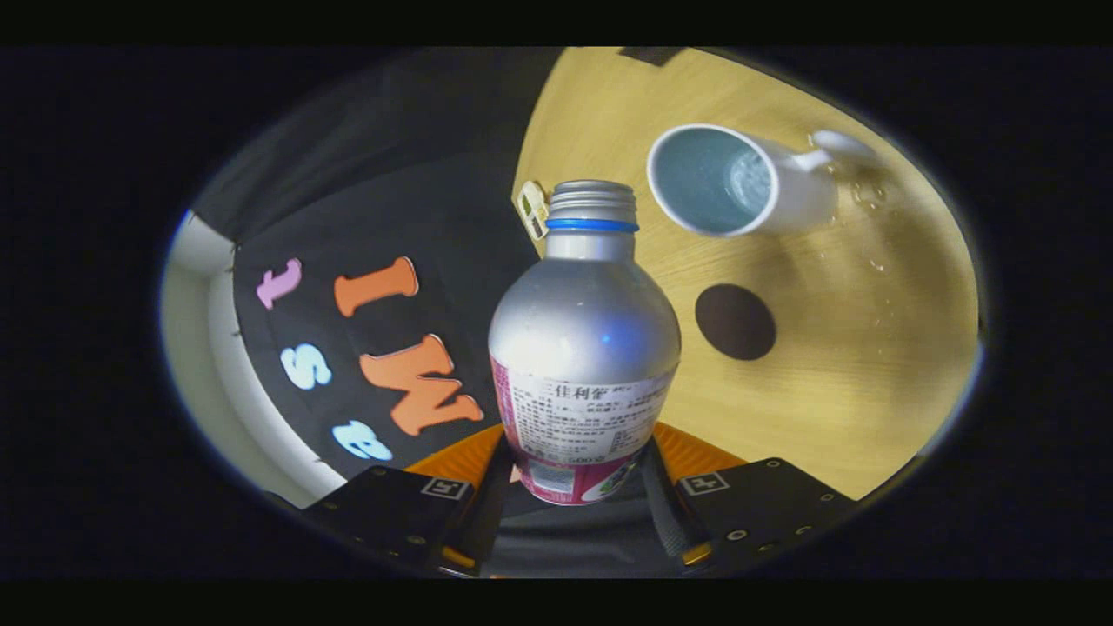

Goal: Take the bottle from table, then pour the juice into the cup, finally place the bottle on the coaster

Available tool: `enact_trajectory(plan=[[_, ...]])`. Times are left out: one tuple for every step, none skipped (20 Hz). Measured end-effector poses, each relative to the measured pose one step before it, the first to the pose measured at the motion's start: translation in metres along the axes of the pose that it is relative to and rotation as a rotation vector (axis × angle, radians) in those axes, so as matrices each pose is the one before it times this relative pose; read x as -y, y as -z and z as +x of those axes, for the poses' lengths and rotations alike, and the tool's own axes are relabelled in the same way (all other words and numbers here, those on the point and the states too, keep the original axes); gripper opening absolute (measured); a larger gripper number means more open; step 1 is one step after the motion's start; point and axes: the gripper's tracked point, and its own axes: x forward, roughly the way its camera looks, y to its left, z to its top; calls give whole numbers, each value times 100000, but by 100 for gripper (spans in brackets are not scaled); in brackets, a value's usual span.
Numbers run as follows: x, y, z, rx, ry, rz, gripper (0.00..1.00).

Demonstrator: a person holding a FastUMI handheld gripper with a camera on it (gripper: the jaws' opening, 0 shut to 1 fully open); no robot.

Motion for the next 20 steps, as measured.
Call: enact_trajectory(plan=[[397, -16, 371, 1060, 1099, -9255, 72], [-107, 213, 421, 516, 284, -8821, 73], [209, -23, 128, 1224, 787, -7979, 73], [458, -141, 268, 1094, 1636, -8088, 73], [412, -233, 179, 1978, 1619, -9408, 73], [365, -331, 181, 1896, 1382, -8113, 73], [409, -382, 251, 2063, 2230, -7609, 72], [428, -279, 252, 1950, 1999, -7173, 72], [106, -120, 138, 1212, 1332, -6263, 73], [39, -251, 177, 1438, 744, -6049, 73], [25, -329, 194, 2758, 656, -6277, 73], [-43, -301, 309, 2451, 1057, -6932, 74], [95, 26, 348, 1082, 1811, -6702, 74], [4, -104, 277, 1309, 1172, -6663, 74], [207, -93, 208, 814, 2161, -6051, 74], [111, 11, 301, 1112, 1654, -5439, 74], [-144, -19, 307, 857, 26, -4570, 74], [-410, -69, 248, 1074, -1191, -3926, 74], [-279, 124, 212, 720, -363, -3285, 74], [-129, 255, 310, 46, 579, -3563, 74]])
